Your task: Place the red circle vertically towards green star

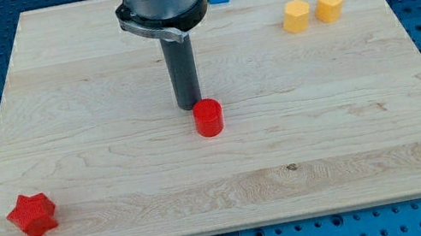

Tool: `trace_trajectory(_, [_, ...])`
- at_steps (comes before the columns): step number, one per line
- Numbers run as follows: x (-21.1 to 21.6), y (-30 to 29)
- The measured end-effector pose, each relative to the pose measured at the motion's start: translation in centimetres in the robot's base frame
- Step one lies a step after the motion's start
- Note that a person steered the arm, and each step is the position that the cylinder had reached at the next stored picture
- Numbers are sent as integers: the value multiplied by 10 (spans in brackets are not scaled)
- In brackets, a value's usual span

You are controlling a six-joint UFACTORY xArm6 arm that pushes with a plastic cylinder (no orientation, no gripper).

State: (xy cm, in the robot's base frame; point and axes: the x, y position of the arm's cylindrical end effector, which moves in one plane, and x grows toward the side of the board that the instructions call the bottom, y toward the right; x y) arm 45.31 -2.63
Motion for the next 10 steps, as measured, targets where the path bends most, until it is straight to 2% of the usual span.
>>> trace_trajectory(2, [4,55])
trace_trajectory(4, [4,55])
trace_trajectory(6, [20,33])
trace_trajectory(8, [37,68])
trace_trajectory(10, [59,39])
